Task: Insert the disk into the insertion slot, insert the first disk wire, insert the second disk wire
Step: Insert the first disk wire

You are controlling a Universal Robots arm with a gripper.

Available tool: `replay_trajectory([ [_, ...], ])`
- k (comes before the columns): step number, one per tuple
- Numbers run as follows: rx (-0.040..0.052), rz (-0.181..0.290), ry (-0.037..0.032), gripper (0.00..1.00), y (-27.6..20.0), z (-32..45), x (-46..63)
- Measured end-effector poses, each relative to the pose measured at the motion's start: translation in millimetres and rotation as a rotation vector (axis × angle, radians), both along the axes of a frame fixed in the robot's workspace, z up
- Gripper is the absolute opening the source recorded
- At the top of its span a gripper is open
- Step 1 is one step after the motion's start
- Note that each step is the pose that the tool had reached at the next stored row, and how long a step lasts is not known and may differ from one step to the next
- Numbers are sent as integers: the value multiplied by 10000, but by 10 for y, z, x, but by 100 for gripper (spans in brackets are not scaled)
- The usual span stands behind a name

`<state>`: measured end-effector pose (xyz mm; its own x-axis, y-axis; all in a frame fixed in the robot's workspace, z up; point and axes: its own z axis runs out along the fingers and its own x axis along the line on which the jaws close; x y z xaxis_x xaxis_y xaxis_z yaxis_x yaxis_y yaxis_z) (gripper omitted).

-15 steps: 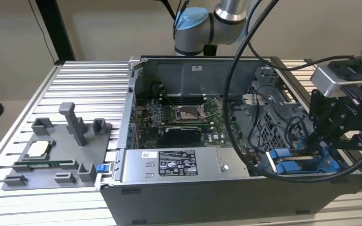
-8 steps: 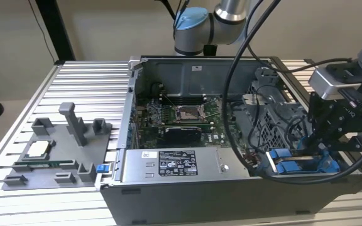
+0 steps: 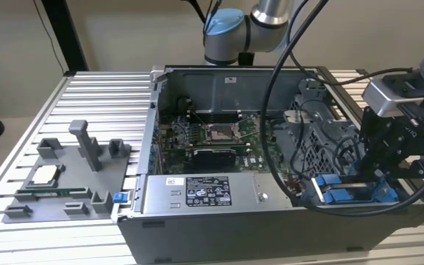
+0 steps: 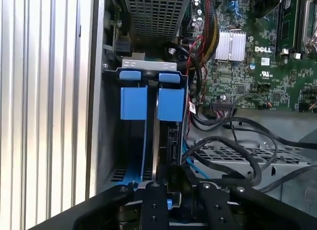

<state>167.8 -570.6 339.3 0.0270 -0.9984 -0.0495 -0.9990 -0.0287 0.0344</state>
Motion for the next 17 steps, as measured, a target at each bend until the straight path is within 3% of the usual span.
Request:
replay_trajectory([
  [11, -3, 0, 0, 100, 0, 364, 0],
  [17, -4, 2, -1, 100, 2, 415, 0],
])
